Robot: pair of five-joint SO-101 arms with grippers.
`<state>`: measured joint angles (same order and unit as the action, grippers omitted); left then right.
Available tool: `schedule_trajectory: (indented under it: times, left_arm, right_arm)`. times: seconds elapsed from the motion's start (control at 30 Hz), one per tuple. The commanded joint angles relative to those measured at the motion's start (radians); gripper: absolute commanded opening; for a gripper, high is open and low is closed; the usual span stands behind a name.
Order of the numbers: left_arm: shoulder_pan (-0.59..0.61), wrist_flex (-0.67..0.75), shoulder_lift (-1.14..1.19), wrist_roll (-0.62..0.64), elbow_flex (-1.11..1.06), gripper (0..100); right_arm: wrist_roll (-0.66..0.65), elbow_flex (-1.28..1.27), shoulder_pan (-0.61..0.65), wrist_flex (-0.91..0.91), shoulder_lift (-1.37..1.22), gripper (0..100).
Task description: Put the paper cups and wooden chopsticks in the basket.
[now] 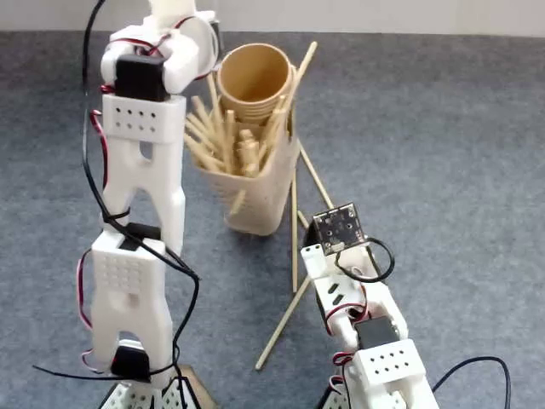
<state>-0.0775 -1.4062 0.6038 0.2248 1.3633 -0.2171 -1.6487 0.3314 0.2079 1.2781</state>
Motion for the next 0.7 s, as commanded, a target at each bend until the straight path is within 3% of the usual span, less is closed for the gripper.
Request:
schedule_trajectory:
  times: [0.0, 0.37, 0.67]
  left_arm:
    - [-0.061, -0.012, -0.027, -0.034, 0.081, 1]
    - [-0.136, -0.215, -0.071, -0.037, 0.200, 1]
    - [-0.179, -0.192, -0.127, -0.038, 0.303, 1]
  right_arm:
    - [-0.014, -0.021, 0.005, -0.018, 0.024, 12.4]
    - [-0.014, -0.021, 0.005, -0.018, 0.024, 12.4]
    - [-0.014, -0.021, 0.005, -0.018, 0.022, 12.4]
